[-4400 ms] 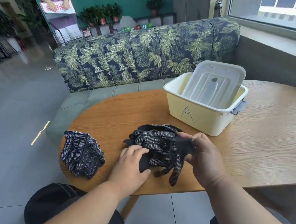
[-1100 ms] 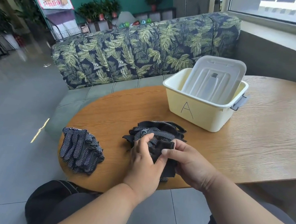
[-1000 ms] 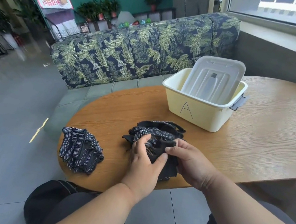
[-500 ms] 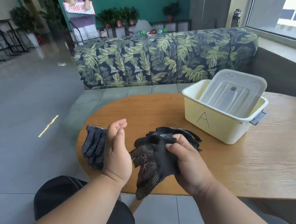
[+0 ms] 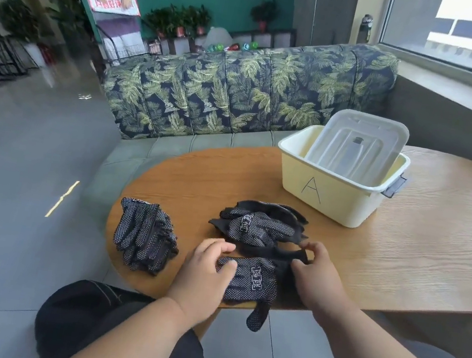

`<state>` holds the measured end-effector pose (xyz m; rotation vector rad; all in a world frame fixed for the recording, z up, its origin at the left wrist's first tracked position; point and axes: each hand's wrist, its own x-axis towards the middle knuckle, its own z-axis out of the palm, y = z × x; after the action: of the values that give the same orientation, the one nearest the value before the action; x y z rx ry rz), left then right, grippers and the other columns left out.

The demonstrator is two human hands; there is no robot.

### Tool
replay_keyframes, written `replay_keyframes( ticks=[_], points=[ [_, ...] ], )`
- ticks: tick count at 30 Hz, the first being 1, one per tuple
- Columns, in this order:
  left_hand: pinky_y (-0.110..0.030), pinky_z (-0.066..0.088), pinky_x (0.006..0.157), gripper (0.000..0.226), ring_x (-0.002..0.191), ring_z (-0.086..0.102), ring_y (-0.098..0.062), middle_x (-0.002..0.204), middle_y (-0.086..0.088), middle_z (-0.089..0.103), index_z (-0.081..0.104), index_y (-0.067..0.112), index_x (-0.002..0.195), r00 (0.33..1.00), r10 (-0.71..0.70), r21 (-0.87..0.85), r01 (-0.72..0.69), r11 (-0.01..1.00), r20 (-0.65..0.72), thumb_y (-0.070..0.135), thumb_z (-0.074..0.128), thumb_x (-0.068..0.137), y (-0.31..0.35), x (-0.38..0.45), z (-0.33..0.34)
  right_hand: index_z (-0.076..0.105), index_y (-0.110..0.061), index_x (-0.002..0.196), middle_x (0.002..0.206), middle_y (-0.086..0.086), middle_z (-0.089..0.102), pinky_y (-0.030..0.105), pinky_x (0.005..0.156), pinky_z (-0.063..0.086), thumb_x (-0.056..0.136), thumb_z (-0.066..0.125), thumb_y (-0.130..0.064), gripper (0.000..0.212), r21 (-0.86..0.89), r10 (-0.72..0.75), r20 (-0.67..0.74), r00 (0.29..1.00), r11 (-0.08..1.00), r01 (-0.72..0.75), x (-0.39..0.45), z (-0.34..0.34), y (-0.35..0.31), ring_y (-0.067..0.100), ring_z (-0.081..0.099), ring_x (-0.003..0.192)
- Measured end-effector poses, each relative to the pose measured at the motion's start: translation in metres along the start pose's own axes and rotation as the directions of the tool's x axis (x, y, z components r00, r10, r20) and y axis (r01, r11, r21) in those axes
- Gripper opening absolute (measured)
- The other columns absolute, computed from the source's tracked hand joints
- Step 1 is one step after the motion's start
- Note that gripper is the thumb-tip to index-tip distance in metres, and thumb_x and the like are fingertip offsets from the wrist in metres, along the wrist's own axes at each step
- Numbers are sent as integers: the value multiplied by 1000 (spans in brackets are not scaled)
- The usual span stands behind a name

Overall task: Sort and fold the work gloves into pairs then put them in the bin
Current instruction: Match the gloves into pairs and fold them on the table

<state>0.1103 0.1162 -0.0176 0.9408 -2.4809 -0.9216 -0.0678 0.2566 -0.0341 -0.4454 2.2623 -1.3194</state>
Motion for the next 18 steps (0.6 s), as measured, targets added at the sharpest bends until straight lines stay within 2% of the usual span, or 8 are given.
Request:
replay_keyframes(
  ticks=[2, 4, 6, 9, 13, 16, 18],
  points=[
    [-20, 19, 119, 39, 141, 30, -2, 148, 21, 39, 53, 37, 140, 994, 3, 109, -14, 994, 107, 41, 49, 101, -3, -6, 10, 51, -37, 124, 89, -8, 68, 33, 74, 56, 92, 55, -16, 38, -36, -31, 15, 999, 999, 32, 1, -1, 1, 13, 66, 81],
    [-17, 12, 117, 46, 143, 25, -3, 154, 17, 36, 48, 33, 147, 991, 13, 181, -37, 983, 132, 42, 50, 102, -6, -8, 14, 51, -38, 128, 90, -13, 66, 31, 71, 52, 91, 56, -17, 43, -65, -66, 24, 998, 996, 67, 1, -1, -1, 9, 64, 80],
    [-19, 13, 119, 49, 145, 23, -4, 157, 16, 35, 46, 32, 151, 990, 9, 215, -39, 976, 137, 42, 50, 103, -10, -8, 13, 48, -42, 131, 95, -12, 68, 31, 71, 50, 89, 58, -21, 48, -135, -106, 46, 993, 985, 111, 0, 0, -2, 13, 66, 82],
    [-23, 14, 122, 52, 147, 21, -6, 159, 15, 32, 44, 32, 152, 987, 10, 247, -50, 968, 162, 44, 51, 102, -22, -6, 13, 44, -47, 133, 114, -4, 62, 36, 80, 51, 85, 63, -34, 53, -309, -155, 47, 987, 937, 162, 0, -1, -1, 26, 65, 97],
    [-29, 17, 125, 53, 146, 20, -6, 158, 16, 32, 44, 33, 152, 989, 35, 275, -73, 959, 142, 46, 50, 101, -30, -6, 19, 54, -41, 127, 112, -1, 44, 36, 88, 49, 82, 67, -43, 48, -542, -213, 37, 976, 817, 199, 4, -8, 4, 30, 58, 105],
    [-33, 19, 125, 53, 146, 21, -7, 157, 16, 32, 44, 34, 150, 990, 48, 289, -84, 954, 129, 47, 49, 100, -33, -5, 23, 58, -39, 120, 107, -2, 43, 36, 91, 50, 79, 69, -47, 44, -584, -259, 27, 966, 780, 225, 9, -11, 8, 28, 57, 102],
    [-33, 20, 124, 52, 145, 22, -7, 156, 16, 32, 44, 34, 149, 991, 53, 297, -87, 951, 119, 47, 48, 99, -34, -4, 24, 65, -38, 113, 103, -3, 47, 34, 89, 49, 78, 67, -56, 38, -639, -236, 71, 969, 736, 226, 10, -11, 9, 26, 57, 101]
  ],
)
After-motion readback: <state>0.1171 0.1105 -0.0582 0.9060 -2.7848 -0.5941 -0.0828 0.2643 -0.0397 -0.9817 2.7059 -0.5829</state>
